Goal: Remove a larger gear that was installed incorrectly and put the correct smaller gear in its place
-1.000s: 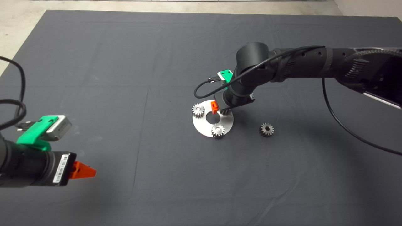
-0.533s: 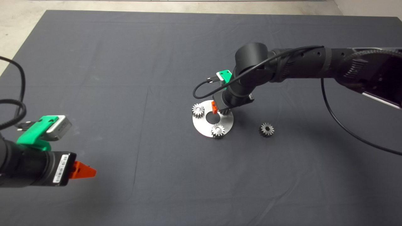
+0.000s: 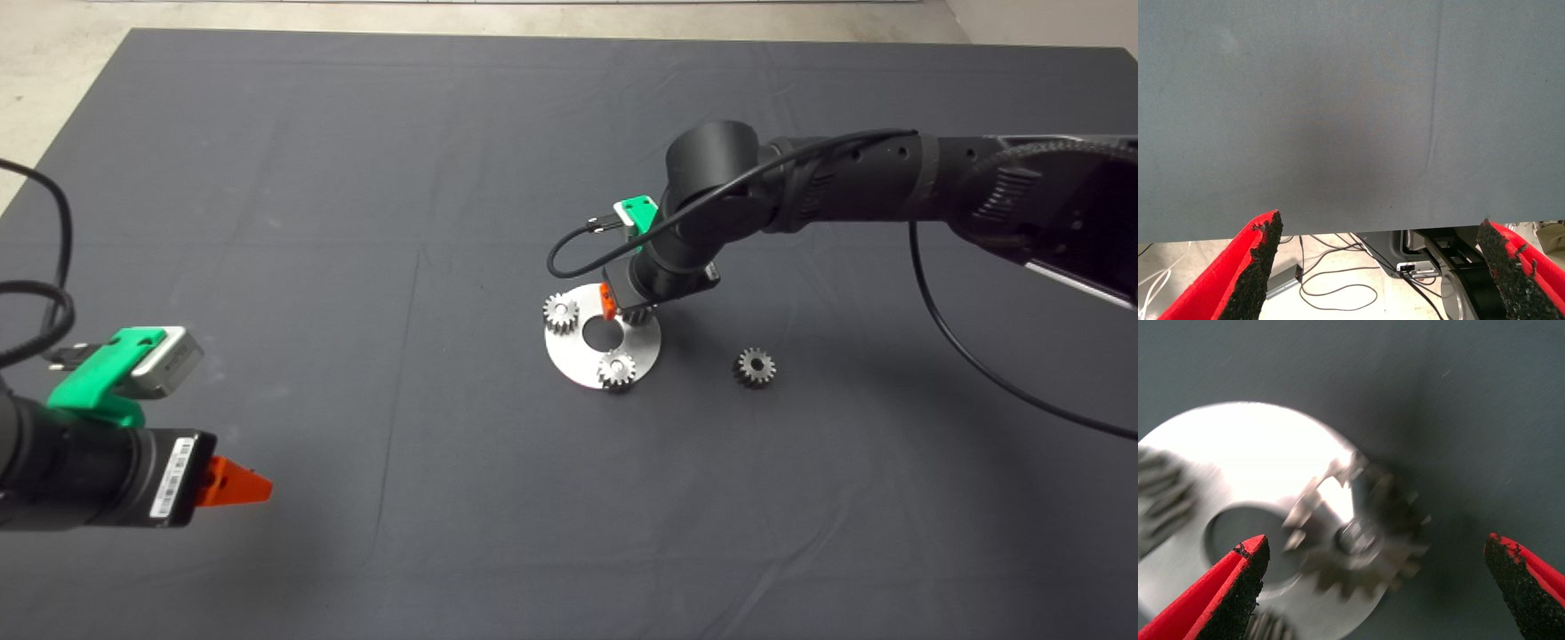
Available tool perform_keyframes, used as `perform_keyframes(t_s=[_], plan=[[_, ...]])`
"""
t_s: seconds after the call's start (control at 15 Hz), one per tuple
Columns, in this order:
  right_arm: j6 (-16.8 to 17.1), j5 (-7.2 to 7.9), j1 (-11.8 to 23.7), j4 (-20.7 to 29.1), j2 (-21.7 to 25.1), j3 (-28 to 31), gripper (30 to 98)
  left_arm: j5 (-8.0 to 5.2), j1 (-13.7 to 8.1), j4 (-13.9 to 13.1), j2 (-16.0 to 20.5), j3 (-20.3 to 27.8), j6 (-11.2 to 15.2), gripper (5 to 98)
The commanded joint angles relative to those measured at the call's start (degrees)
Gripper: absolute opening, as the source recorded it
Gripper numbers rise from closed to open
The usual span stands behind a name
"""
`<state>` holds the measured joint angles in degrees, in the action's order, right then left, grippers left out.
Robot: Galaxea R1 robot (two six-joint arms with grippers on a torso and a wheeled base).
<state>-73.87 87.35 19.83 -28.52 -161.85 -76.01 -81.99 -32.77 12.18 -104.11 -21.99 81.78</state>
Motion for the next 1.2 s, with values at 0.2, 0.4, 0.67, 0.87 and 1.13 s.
perform_keyframes(t_s=[0.2, 0.4, 0.67, 0.87, 1.13], plan=[[2.23, 0.24, 1.26, 1.49, -1.94, -4.48, 85.5, -0.01, -0.72, -0.58, 0.17, 0.21, -0.31, 74.4], [1.97, 0.32, 1.44, 5.58, -2.42, -4.39, 85.6, -0.01, -0.72, -0.58, 0.17, 0.21, -0.35, 74.4], [2.08, 2.21, 1.70, 8.38, -2.82, -7.60, 85.5, -0.01, -0.72, -0.61, 0.17, 0.39, -0.31, 74.4], [2.23, 2.21, 1.79, 9.45, -2.82, -8.08, 85.6, 0.17, -0.76, -0.62, 0.17, 0.30, -0.31, 74.4], [2.67, 2.13, 1.79, 9.36, -2.91, -8.08, 85.6, 0.08, -0.73, -0.66, 0.26, 0.47, -0.31, 74.4]])
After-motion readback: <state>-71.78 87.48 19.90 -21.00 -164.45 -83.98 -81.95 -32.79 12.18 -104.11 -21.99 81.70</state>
